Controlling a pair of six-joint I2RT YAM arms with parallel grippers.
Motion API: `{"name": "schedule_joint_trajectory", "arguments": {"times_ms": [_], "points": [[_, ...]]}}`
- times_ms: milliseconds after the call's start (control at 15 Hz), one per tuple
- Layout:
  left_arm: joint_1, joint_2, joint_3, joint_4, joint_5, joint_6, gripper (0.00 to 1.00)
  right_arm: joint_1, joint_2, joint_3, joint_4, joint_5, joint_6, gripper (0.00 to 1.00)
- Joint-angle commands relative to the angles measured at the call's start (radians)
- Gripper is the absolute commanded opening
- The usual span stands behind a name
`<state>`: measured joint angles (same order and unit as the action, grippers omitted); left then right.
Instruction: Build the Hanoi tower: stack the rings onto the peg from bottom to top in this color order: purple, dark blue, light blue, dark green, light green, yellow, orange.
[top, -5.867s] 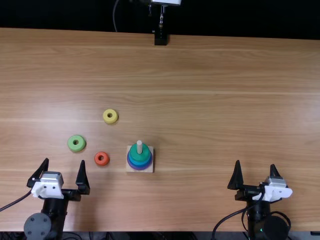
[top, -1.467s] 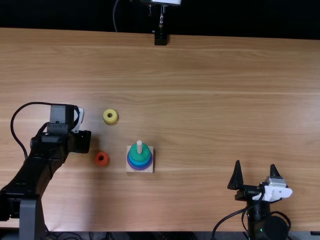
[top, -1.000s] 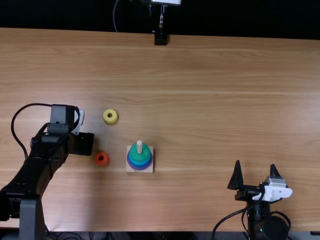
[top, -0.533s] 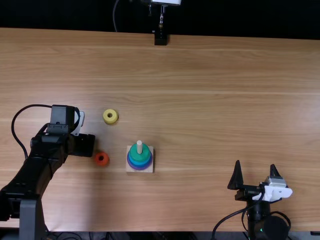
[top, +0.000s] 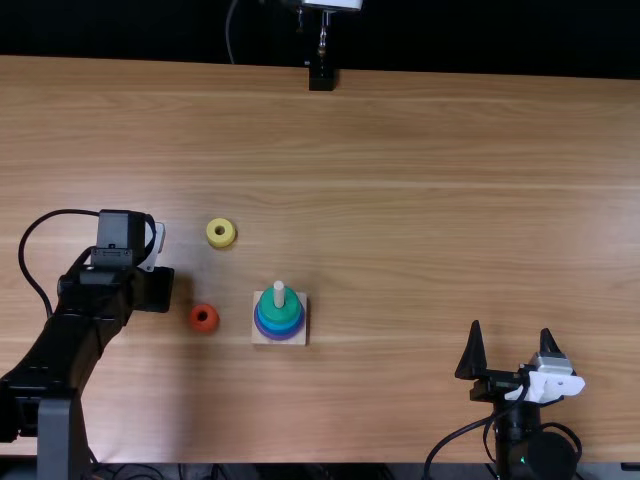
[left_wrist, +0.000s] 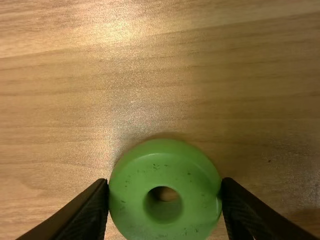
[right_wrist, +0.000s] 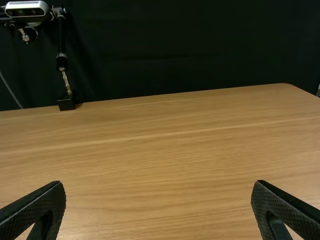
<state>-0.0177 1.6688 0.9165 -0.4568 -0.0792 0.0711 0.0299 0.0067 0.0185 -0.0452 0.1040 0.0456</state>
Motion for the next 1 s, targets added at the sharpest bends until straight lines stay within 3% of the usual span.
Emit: {"name": "schedule_joint_trajectory", "arguments": {"times_ms": [0, 200, 600, 933], "points": [[0.007, 0.009, 0.010, 0.000, -0.013, -0.001, 0.00, -0.005, -0.007, -0.008, 0.004, -0.006, -0.003, 1.00], [0.001, -0.004, 0.022, -0.038, -0.013, 0.001, 0.00, -0.005, -0.007, -0.008, 0.004, -0.006, -0.003, 1.00], [-0.016, -0.115, 0.272, -0.395, -0.007, -0.012, 0.00, -0.005, -0.007, -0.008, 0.004, -0.006, -0.003, 1.00], [-0.131, -0.144, 0.576, -0.808, 0.006, -0.020, 0.00, -0.005, -0.007, -0.008, 0.004, -0.006, -0.003, 1.00]]}}
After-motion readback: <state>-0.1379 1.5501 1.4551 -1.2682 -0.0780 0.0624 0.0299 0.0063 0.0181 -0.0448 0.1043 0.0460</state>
